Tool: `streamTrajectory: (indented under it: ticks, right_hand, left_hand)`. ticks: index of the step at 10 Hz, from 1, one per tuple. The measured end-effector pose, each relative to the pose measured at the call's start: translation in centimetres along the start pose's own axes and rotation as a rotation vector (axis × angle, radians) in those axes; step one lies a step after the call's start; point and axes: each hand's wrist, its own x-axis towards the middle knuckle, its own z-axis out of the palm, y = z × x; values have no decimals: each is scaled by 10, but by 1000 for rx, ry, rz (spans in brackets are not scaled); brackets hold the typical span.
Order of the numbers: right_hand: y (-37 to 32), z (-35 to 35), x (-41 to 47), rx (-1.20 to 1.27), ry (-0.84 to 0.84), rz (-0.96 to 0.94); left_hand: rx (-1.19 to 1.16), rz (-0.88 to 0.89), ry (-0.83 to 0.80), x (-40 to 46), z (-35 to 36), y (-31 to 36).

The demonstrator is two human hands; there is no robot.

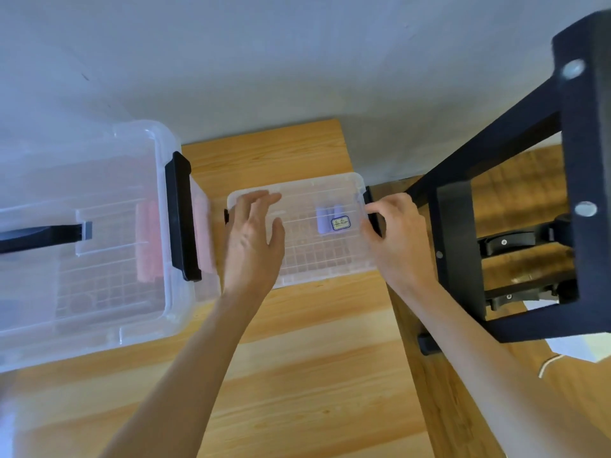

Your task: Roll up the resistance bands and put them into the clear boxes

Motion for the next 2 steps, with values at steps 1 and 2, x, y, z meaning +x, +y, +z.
streamTrajectory:
  ticks: [1, 2]
  right_hand:
    - [-7, -8, 0, -111, -78, -47]
    - [-18, -25, 6, -200, -92, -78]
  left_hand:
    - [142, 97, -87, 9, -7, 9]
    - [250, 179, -103, 23, -19, 22]
